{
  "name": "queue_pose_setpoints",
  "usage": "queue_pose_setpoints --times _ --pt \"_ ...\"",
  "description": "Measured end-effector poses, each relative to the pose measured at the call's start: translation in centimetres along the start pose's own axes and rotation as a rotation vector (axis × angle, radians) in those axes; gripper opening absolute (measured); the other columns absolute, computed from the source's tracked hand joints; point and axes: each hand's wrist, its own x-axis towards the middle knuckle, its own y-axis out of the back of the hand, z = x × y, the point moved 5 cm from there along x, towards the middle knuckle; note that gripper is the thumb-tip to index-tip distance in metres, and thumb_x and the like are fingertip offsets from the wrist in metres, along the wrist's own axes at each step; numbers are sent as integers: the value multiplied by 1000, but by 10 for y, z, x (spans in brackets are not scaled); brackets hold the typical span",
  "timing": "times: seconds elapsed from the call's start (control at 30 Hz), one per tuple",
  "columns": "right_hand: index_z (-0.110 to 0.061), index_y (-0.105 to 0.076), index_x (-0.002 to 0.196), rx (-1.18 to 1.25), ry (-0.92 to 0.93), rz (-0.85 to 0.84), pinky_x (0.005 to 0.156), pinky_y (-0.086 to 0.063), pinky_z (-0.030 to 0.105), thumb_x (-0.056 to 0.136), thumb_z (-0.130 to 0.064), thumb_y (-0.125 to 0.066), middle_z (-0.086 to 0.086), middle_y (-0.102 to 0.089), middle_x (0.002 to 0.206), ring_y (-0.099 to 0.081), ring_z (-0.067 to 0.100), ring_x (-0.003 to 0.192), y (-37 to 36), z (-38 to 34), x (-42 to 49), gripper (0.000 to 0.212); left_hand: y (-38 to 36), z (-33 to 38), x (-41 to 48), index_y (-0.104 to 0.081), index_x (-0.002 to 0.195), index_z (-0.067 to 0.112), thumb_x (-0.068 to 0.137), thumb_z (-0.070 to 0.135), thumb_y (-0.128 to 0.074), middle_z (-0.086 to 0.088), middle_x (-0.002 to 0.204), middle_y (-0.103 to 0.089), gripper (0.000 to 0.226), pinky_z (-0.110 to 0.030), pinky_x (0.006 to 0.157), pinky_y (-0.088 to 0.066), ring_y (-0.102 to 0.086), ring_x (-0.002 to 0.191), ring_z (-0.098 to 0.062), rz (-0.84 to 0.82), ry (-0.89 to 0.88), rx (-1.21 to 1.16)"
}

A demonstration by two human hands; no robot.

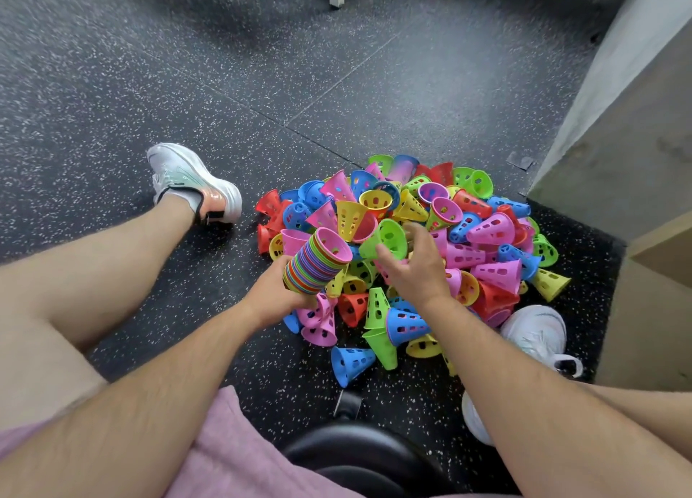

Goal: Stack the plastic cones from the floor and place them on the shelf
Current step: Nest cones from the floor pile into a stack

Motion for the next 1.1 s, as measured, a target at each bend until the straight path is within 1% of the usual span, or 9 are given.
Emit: queue_pose_setpoints --times 0.1,0.17,0.23,0.47,0.63,0.73,0.9,1.0,1.1 --pt "-16 -46 143 71 21 59 102 -45 39 84 -64 -45 0 -51 138 -49 15 124 6 -16 7 76 0 2 0 -57 89 24 70 -9 -82 -4 83 -62 46 -28 62 -51 -59 72 -12 -6 3 -24" --pt "-16 -49 142 100 72 49 104 -44 37 84 -63 -41 -2 -52 137 -49 13 125 1 -27 11 76 1 0 1 -63 88 9 64 0 -83 -7 75 -60 33 -42 61 -50 -55 67 -14 -28 -5 -17" --pt "-17 -52 141 89 146 12 108 -40 38 86 -60 -42 -1 -55 137 -47 13 128 -6 -37 12 71 2 2 0 -60 88 -6 61 1 -80 -12 76 -56 35 -41 64 -43 -51 69 -18 -32 -18 -29" --pt "-26 -46 149 -71 316 -280 113 -23 27 94 -55 -42 -6 -49 149 -36 9 137 -49 -55 -6 62 -3 9 3 -53 97 25 70 -10 -80 -5 90 -64 52 -21 61 -51 -61 72 -9 8 -3 -14" --pt "-21 -53 143 -5 161 -180 111 -37 39 103 -50 -31 -4 -59 138 -46 13 130 -52 -42 11 54 0 11 11 -56 98 22 66 -1 -84 1 83 -64 48 -29 61 -52 -60 70 -11 56 -1 -28" --pt "-18 -53 140 -100 75 -65 104 -42 38 105 -34 -38 -1 -60 132 -49 18 123 -50 -35 31 42 5 12 17 -55 95 26 67 3 -87 7 81 -64 48 -20 59 -47 -60 69 -10 95 0 -31" --pt "-20 -47 146 -309 87 -104 111 -35 40 103 -22 -43 -3 -48 144 -39 22 131 -55 -39 66 43 7 8 27 -51 101 34 70 1 -87 5 93 -67 58 -20 64 -49 -66 77 -6 123 26 -45" --pt "-26 -41 149 -467 86 -131 112 -31 42 103 -29 -46 -2 -39 152 -31 25 136 -63 -42 81 46 8 9 32 -52 96 34 71 -3 -85 6 87 -66 55 -14 58 -48 -61 63 7 113 10 -49" --pt "-27 -40 149 -600 76 -174 115 -25 45 104 -38 -43 3 -33 154 -24 28 141 -71 -42 90 46 10 5 36 -54 95 32 70 -2 -85 4 85 -65 53 -21 61 -50 -60 65 -1 107 24 -65"
